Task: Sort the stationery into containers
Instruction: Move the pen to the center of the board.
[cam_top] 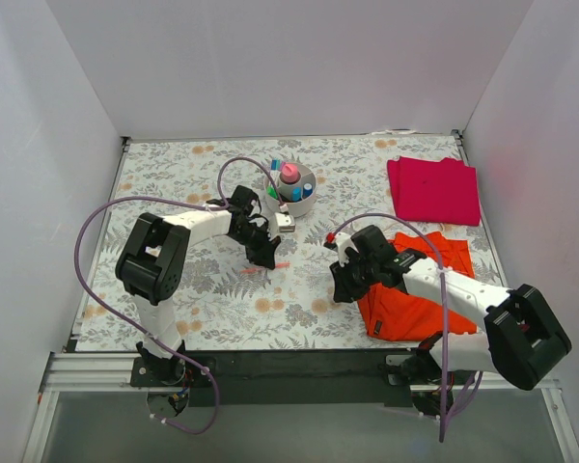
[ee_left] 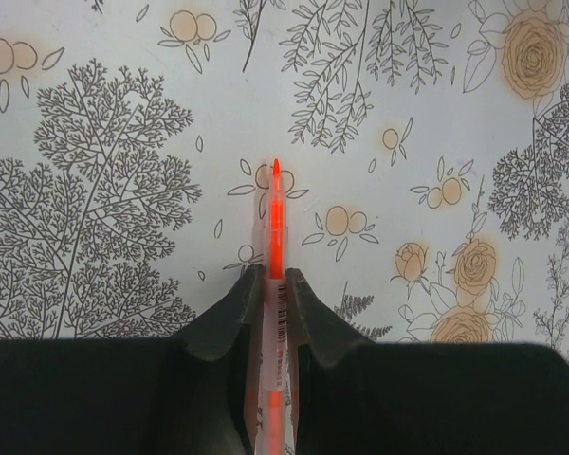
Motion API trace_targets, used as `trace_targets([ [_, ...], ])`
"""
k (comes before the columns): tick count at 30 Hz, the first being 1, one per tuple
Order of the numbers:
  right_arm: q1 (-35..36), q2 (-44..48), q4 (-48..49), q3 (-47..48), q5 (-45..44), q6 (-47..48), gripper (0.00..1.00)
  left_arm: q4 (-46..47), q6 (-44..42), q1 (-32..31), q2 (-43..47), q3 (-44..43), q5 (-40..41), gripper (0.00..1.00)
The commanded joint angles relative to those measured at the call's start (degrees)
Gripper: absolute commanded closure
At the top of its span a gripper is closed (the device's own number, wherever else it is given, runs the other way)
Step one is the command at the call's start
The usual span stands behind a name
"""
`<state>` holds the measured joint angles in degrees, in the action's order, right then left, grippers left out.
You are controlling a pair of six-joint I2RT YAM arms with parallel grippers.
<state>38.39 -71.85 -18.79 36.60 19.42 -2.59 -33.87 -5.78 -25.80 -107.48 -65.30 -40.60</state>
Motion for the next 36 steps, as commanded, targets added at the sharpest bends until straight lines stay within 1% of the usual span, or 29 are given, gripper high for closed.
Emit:
trace_targets([
  [1, 1.2, -1.3, 3.7, -0.5, -3.8, -2.5, 0.7, 4.2, 2.0, -0.8, -3.3, 3.2, 6.5, 1.0],
  [8, 2.7, -3.0, 5.9, -2.0, -7.3, -2.7, 0.61, 6.8, 2.4, -0.8, -1.5, 5.5, 5.6, 1.0],
  [17, 4.9, -4.2, 7.7, -2.4, -9.0, -2.3, 0.59, 9.8, 3.6, -0.8, 1.8, 9.4, 5.9, 1.0],
  [27, 5.5, -7.3, 7.2, -2.8, -10.9, -4.7, 0.58, 11.8, 2.7, -0.8, 5.3, 12.7, 6.8, 1.0],
  [31, 6.3, -8.5, 5.5, -4.3, -10.6, -7.9, 0.63, 12.2, 1.4, -0.7, 6.8, 13.8, 8.0, 1.0],
  [36, 7.9, -7.7, 5.0, -4.9, -12.8, -9.6, 0.63, 14.2, 1.2, -0.7, 8.5, 15.4, 9.1, 1.0],
])
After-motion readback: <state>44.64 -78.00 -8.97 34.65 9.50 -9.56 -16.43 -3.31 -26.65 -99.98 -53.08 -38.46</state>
